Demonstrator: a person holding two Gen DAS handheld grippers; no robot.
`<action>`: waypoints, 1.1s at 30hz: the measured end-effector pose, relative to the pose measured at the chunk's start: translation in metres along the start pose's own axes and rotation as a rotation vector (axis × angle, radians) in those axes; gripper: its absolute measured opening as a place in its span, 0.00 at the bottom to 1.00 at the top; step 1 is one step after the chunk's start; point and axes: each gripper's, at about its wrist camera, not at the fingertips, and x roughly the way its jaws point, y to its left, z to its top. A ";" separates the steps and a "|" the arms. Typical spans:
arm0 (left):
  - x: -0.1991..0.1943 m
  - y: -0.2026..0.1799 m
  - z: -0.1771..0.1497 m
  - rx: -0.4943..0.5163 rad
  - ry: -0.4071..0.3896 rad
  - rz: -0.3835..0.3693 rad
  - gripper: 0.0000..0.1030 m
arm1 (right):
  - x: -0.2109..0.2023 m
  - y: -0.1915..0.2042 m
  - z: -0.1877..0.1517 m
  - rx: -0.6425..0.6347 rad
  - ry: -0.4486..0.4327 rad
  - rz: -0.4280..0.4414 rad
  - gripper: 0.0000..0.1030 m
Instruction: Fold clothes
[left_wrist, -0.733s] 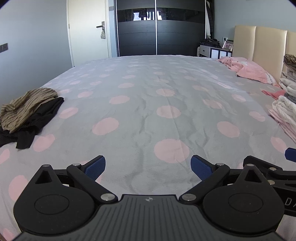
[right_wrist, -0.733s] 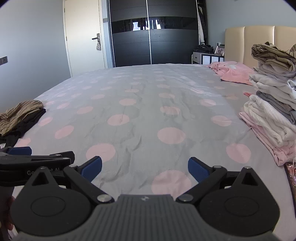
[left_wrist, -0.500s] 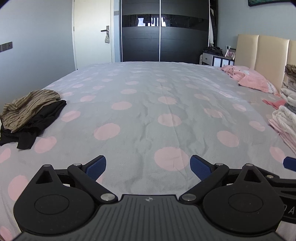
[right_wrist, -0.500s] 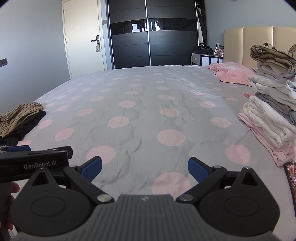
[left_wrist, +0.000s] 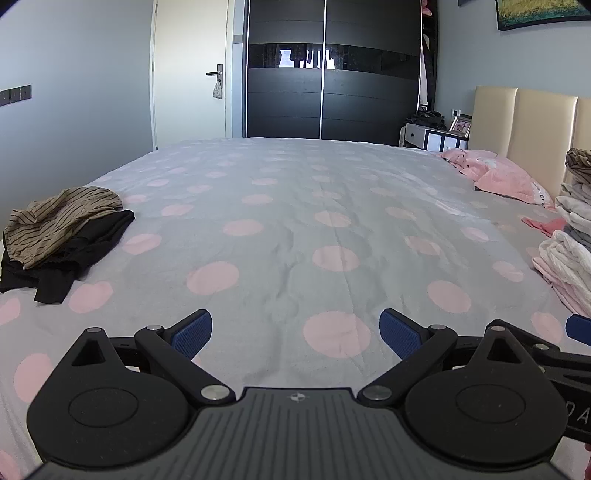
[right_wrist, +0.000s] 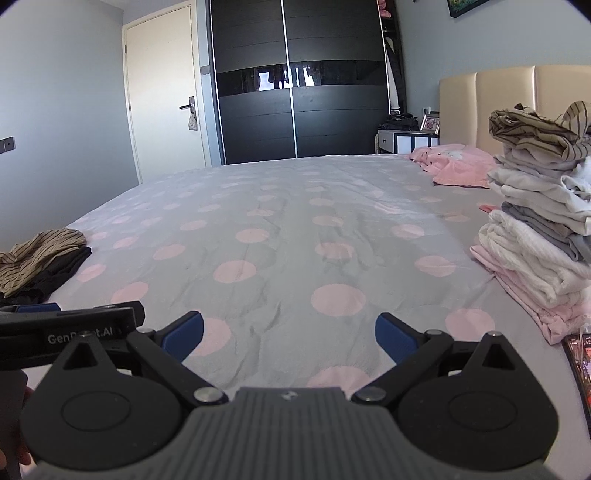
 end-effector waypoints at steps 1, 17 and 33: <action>0.000 0.000 0.000 0.002 0.003 0.000 0.96 | 0.000 0.001 -0.001 0.002 -0.002 -0.002 0.97; 0.001 0.001 -0.005 0.066 0.000 -0.018 0.96 | 0.003 -0.003 -0.001 -0.005 0.034 0.002 0.97; -0.002 -0.001 -0.004 0.049 0.006 0.001 0.96 | 0.002 -0.002 -0.002 -0.005 0.036 -0.008 0.97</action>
